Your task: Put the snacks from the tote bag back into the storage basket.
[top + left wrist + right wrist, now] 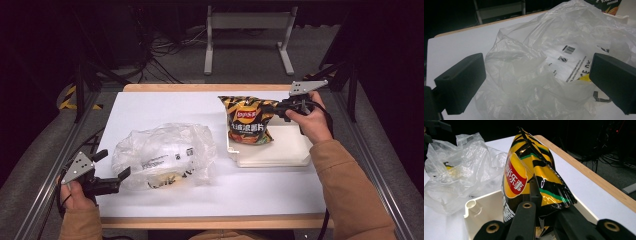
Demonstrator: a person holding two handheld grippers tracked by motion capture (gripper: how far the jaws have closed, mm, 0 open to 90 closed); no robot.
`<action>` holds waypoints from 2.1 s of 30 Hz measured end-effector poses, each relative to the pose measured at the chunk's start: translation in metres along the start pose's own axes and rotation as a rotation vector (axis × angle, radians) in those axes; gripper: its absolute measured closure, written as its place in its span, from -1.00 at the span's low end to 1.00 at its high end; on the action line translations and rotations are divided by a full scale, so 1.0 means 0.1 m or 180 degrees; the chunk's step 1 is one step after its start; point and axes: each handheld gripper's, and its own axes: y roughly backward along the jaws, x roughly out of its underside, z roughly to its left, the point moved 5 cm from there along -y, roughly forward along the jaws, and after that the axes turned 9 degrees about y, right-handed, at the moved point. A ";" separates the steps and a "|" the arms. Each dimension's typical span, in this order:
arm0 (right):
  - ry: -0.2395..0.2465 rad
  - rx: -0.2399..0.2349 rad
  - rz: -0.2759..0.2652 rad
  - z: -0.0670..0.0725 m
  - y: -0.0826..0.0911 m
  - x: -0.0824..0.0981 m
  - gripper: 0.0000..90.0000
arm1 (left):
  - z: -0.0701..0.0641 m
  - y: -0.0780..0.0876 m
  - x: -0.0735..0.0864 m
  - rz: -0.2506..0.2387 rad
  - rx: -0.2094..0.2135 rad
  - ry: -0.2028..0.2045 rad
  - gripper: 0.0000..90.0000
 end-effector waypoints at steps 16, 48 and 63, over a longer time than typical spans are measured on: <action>-0.0095 0.0374 0.0116 -0.25 -0.10 0.08 0.73 | -0.02 0.00 0.03 0.0055 -0.0003 -0.0010 -0.97; -0.0431 0.1068 -0.0107 -0.27 -0.03 0.07 -0.48 | -0.03 -0.05 0.00 0.0034 0.0053 -0.0001 -0.97; -0.0291 0.1105 -0.0248 0.01 0.46 -0.08 -0.52 | -0.04 0.00 -0.02 0.0013 0.0087 0.0053 -0.97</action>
